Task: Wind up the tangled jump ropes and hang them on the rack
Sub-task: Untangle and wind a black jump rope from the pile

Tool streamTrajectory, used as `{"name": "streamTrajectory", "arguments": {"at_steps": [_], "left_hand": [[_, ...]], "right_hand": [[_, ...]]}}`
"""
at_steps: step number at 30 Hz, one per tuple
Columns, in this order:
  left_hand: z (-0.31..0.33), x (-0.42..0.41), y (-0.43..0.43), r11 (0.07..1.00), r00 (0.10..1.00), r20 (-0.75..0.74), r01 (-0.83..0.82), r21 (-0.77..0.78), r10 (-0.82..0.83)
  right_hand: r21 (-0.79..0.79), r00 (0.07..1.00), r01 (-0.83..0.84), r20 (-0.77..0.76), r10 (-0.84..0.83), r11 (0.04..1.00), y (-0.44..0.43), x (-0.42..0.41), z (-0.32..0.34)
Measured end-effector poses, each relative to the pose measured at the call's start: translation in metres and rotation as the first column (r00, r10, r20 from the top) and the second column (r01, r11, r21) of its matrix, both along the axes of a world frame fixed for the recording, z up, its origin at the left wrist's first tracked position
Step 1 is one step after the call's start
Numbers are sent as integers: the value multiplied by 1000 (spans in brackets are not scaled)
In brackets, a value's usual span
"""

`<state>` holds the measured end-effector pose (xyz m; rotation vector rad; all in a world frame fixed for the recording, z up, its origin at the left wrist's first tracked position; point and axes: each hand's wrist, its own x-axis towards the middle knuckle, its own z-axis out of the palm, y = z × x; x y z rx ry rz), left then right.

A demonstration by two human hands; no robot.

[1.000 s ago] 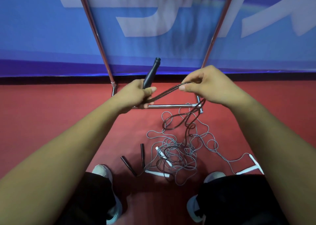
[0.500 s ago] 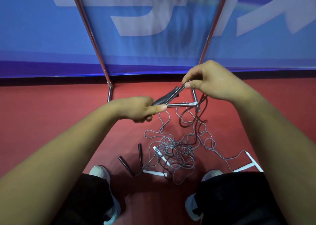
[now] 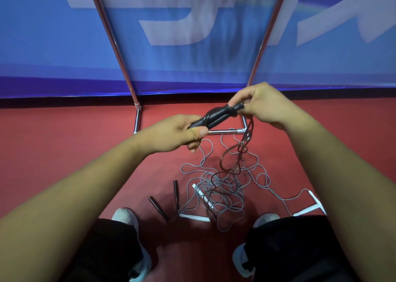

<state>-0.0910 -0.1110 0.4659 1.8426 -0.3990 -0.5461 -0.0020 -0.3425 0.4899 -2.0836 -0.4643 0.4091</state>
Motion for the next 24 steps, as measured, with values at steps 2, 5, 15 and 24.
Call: {"name": "streamTrajectory", "arguments": {"at_steps": [2,5,15,24], "left_hand": [[1,-1,-1,992,996,-58,-70,-106,64],[5,-1,-5,963,981,-136,-164,-212,137],[15,13,5,818,905,-184,-426,-385,384],[21,20,18,758,877,-173,-475,-447,447]], "right_hand": [[37,997,-22,-67,24,999,3,-1,-4],[97,992,-18,-126,30,995,8,-1,-6],[126,950,-84,-290,118,988,6,-8,-11],[-31,962,-162,-226,151,986,8,-15,-4]]}}
